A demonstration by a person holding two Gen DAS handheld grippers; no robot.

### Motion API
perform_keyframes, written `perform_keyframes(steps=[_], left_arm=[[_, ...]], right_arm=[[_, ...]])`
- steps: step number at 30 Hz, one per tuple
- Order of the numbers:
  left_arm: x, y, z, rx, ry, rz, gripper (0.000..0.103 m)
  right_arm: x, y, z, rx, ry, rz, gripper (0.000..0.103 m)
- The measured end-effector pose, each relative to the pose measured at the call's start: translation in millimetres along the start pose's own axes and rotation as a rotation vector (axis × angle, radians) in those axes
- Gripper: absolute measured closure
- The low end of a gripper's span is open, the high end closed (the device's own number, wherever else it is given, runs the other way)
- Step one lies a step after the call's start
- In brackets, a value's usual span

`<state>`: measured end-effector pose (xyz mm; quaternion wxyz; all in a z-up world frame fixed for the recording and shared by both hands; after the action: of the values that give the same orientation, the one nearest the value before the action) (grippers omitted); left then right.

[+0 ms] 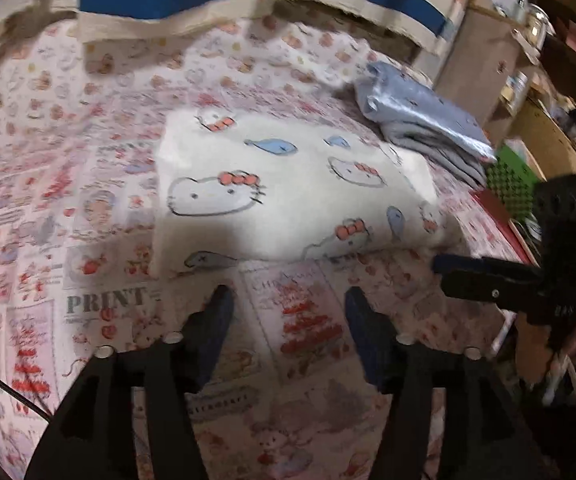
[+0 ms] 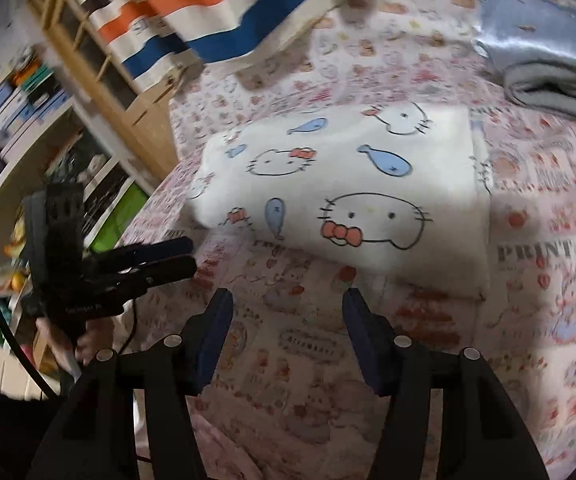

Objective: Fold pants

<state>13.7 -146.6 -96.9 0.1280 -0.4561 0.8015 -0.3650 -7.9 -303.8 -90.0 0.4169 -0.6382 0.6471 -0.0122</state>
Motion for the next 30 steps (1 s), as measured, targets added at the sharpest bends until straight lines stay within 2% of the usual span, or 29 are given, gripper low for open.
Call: perform_keyframes(steps=[1,3,7,9,13,16,19,21,25,28,30], left_arm=[[-1,0,-2,0.025,-0.031,-0.008,0.036],[-3,0,-4,0.061,-0.075,-0.027,0.032],[-11,1,2,0.078,-0.07,-0.145,0.03],[-12,-1,2,0.097,-0.052,-0.198,0.03],[-12,-11,8,0.117,0.043,-0.326,0.027],[-22,-19,14,0.136,0.045,-0.404,0.026],[-38,-25,17,0.163,0.065,-0.529,0.026],[-51,-28,17,0.183,0.015,-0.594,0.026],[-63,-36,24,0.206,-0.059,-0.607,0.026],[-61,-42,32,0.185,-0.124,-0.536,0.026],[-62,-43,34,0.179,-0.141,-0.525,0.026]], right_arm=[[3,1,-3,0.048,0.033,0.023,0.043],[5,2,-6,0.115,0.042,0.069,0.037],[9,2,-9,0.188,0.068,0.174,0.036],[9,-2,-9,0.204,0.043,0.235,0.026],[10,-15,1,0.193,-0.001,0.317,0.025],[18,-28,6,0.202,-0.006,0.384,0.025],[29,-39,10,0.226,-0.041,0.481,0.025],[34,-44,11,0.25,-0.067,0.533,0.025],[43,-48,7,0.323,-0.075,0.601,0.025],[41,-50,9,0.319,-0.037,0.573,0.025],[41,-49,8,0.305,0.007,0.559,0.026]])
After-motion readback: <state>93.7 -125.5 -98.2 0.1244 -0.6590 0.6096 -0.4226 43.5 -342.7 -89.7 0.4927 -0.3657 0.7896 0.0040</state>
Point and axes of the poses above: each gripper's, at about its wrist camera, not at the fingertips, and z roughly the way its jaws point, x to its right, y to its underside, the point moved 9 cm from there along z, roughly the way its jaws point, and after that the axes turned 10 degrees about z, right-handed, at the moved point
